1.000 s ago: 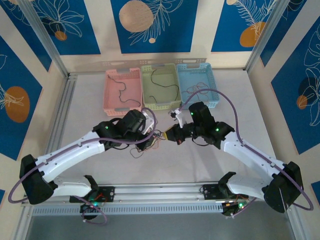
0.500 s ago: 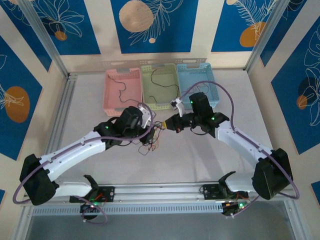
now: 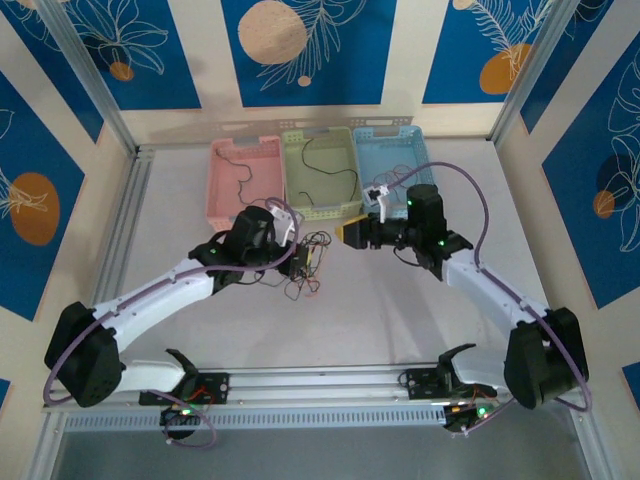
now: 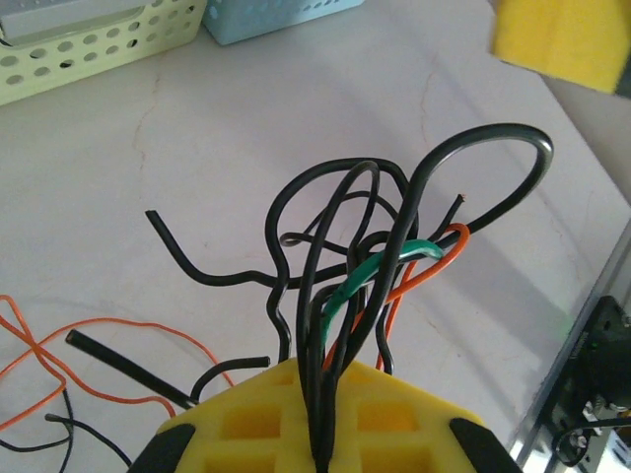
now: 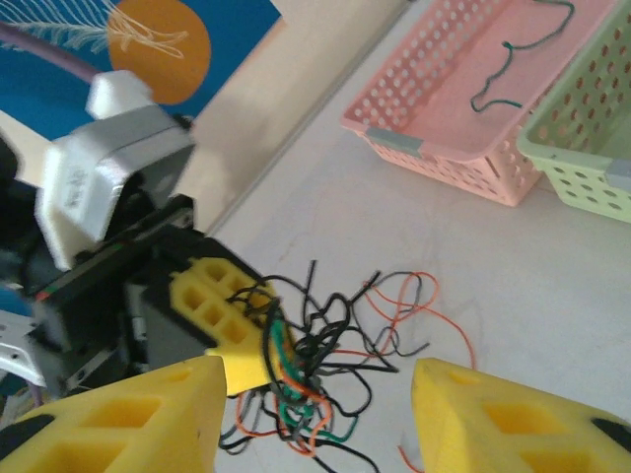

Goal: Untangle the cables

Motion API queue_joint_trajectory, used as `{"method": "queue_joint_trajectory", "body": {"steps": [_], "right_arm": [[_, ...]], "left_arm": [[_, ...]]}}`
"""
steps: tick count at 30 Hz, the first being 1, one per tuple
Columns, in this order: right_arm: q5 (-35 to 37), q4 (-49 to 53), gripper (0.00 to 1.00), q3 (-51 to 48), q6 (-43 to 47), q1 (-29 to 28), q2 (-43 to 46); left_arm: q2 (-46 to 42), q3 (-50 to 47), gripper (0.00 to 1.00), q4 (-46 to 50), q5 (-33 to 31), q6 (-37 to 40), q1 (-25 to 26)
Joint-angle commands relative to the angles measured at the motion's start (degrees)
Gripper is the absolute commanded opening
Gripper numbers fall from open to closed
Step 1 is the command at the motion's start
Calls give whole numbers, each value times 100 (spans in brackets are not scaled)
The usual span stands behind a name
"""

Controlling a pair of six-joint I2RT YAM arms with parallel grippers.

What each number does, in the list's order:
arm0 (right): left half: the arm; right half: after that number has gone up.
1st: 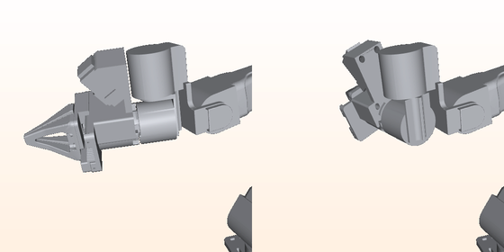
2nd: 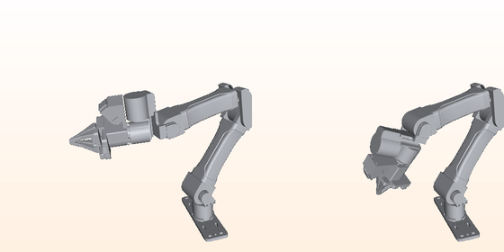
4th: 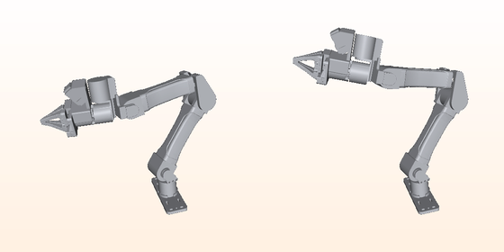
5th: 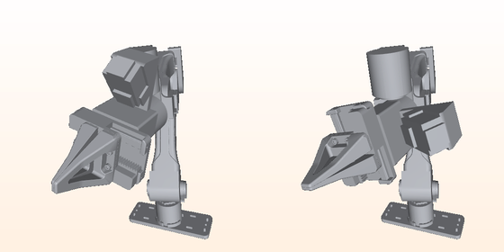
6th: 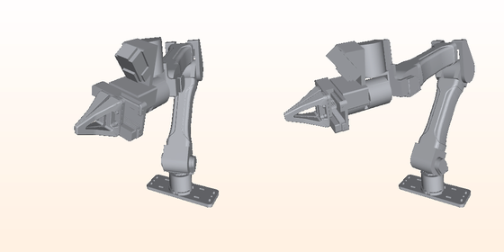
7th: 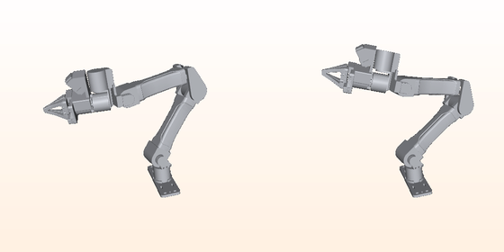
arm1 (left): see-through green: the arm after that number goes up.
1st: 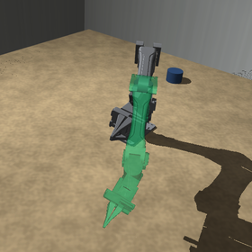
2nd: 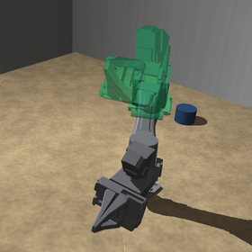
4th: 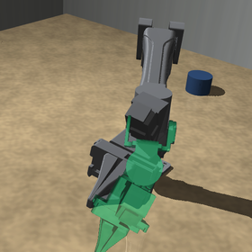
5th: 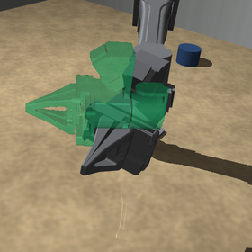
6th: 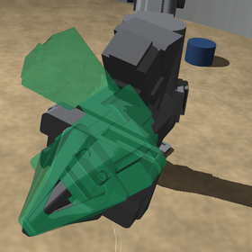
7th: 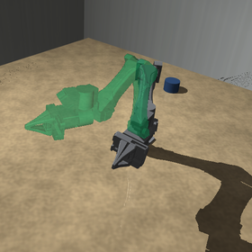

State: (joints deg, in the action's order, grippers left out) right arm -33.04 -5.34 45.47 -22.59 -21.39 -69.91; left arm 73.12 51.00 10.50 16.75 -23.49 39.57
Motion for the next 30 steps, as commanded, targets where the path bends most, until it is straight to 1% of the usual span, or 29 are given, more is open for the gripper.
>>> {"method": "queue_joint_trajectory", "body": {"steps": [1,8,11,14,20,23,25,27,30], "right_arm": [[-306,-917,53,-290,-271,-31,236],[-563,-1503,46,-607,-285,-348,294],[-619,-1436,46,-536,-73,-603,195],[-717,-1614,48,-568,-75,-797,39],[-573,-1207,48,-327,198,-1034,-187],[-705,-1341,42,-330,102,-1039,-248],[-724,-1346,35,-304,95,-1048,-282],[-770,-1346,29,-309,88,-1050,-291],[-797,-1452,28,-327,25,-1069,-295]], "left_arm": [[-291,-103,0,-544,561,-167,-168],[-729,-308,0,-784,992,-458,-328],[-918,-354,0,-773,1039,-586,-349],[-1090,-391,0,-736,1031,-642,-346],[-1373,-406,0,-541,1006,-613,-351],[-1430,-425,0,-514,1002,-599,-357],[-1455,-407,0,-445,979,-587,-362],[-1527,-433,0,-438,951,-589,-359],[-1607,-446,0,-402,941,-587,-362]]}}
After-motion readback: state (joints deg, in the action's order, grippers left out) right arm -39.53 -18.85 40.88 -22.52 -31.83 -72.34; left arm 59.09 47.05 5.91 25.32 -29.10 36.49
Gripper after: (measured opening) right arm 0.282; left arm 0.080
